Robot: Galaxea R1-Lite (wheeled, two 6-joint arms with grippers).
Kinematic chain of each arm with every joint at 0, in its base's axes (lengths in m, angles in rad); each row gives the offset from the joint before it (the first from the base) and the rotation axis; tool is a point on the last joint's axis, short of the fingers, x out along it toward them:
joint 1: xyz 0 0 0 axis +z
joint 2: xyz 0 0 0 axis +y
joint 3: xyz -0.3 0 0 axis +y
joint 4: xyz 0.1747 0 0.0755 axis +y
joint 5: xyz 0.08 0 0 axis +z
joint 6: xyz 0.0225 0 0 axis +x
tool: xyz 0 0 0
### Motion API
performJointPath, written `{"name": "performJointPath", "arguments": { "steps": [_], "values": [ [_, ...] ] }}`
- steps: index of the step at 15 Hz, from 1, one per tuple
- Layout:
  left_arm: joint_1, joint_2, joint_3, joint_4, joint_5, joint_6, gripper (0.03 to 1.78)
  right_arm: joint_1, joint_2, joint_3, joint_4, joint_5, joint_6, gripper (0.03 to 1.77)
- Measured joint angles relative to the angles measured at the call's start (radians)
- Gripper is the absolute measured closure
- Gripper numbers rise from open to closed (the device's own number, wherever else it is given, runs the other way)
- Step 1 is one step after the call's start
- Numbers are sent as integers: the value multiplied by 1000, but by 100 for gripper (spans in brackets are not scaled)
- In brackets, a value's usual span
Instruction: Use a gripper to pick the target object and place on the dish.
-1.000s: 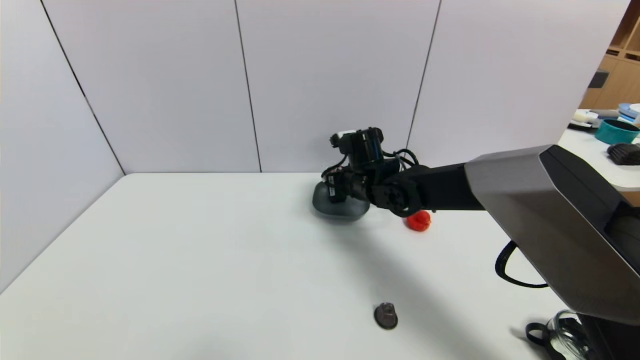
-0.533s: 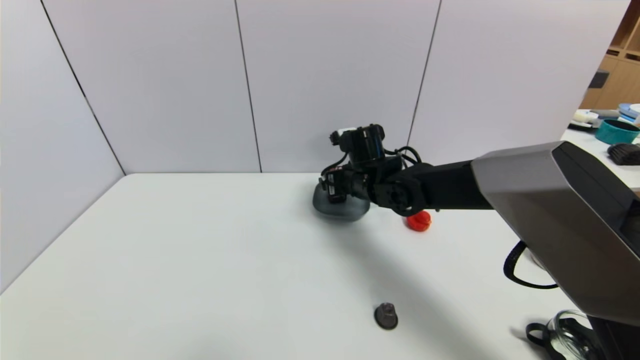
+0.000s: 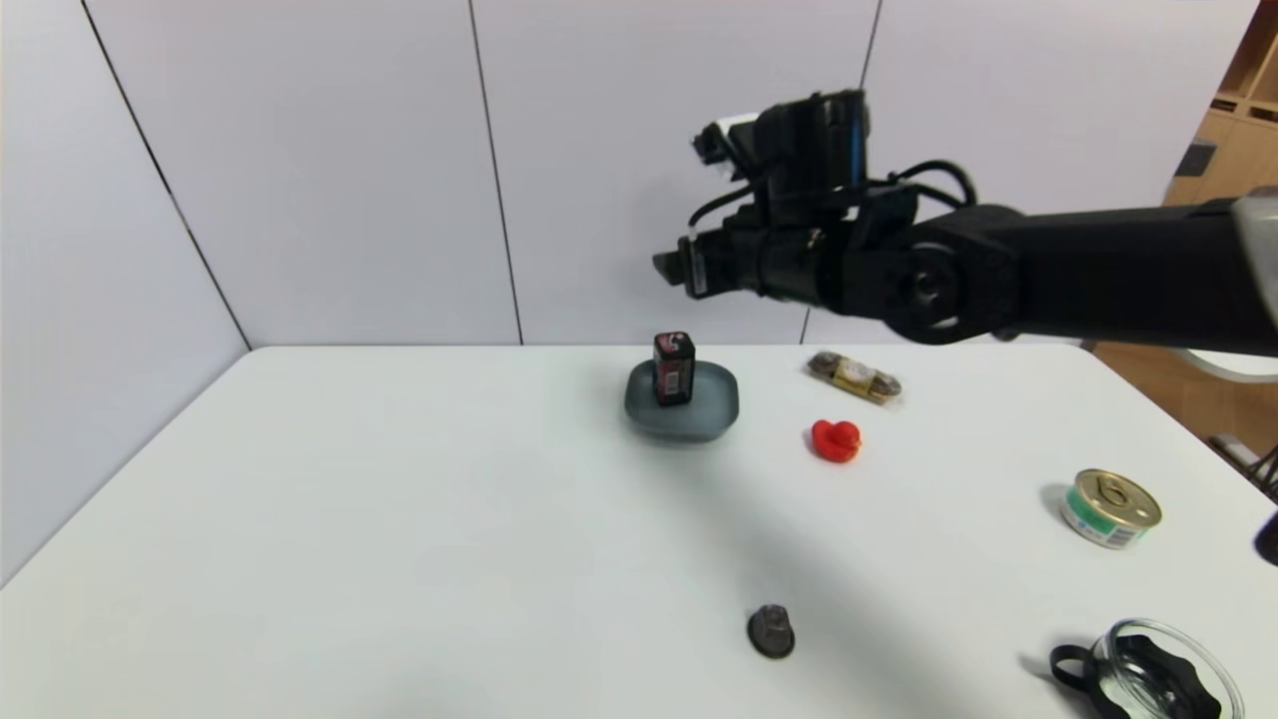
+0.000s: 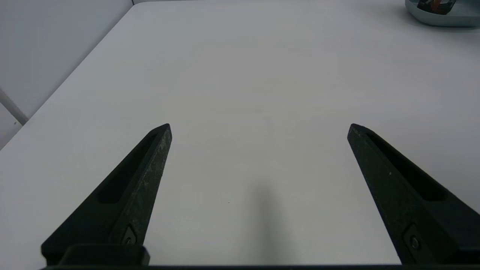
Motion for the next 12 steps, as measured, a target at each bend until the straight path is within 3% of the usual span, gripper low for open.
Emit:
{"name": "performJointPath", "arguments": {
  "steps": [3, 8, 12],
  "values": [
    [0, 0, 0, 0, 0, 0, 12, -85, -134, -12, 56, 27, -77, 15],
    [0, 0, 0, 0, 0, 0, 12, -300, -370, -11, 256, 59, -86, 12],
    [0, 0, 0, 0, 0, 0, 12, -456, -581, 133, 230, 140, -112, 11]
  ]
}}
